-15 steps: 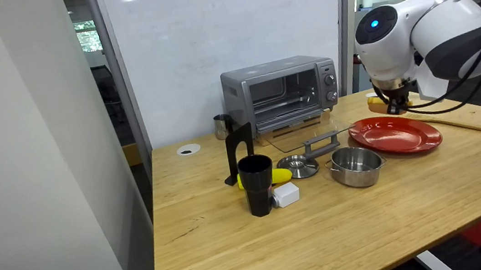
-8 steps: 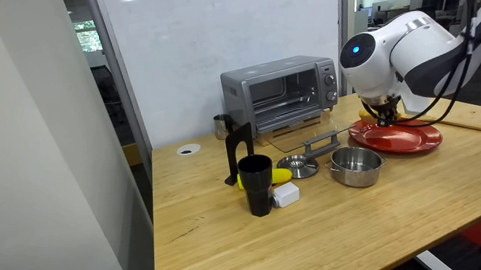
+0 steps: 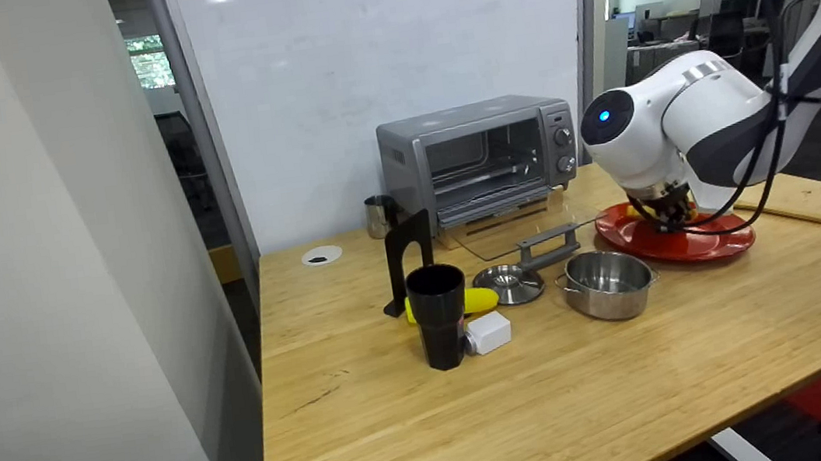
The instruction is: Open the oven door and take the slice and put it on the plate
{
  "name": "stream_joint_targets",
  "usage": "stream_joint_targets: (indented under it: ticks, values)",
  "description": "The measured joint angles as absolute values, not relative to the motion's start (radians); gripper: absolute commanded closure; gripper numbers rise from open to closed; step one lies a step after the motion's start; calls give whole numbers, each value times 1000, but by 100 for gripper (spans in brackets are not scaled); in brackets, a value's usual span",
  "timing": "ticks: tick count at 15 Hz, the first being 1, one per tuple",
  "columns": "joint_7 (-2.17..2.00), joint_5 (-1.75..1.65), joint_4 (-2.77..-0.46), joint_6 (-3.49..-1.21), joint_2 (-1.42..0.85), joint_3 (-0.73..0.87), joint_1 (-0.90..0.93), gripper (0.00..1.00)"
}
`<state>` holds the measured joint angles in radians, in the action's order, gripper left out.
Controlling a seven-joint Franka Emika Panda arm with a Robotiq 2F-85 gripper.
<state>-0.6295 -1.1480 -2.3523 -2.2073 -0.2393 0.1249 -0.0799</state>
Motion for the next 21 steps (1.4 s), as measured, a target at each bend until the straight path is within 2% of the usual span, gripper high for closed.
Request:
stream_joint_targets:
  ticks: [1, 3, 11, 21]
  values:
    - [-629, -1148, -2352, -2207, -244, 125, -82, 64]
    - [-628, -1145, -2352, -2207, -248, 125, -84, 57]
    - [-562, -1074, -2352, -2221, -245, 104, -79, 2]
    - [-372, -1034, -2349, -2395, -173, 30, -23, 0]
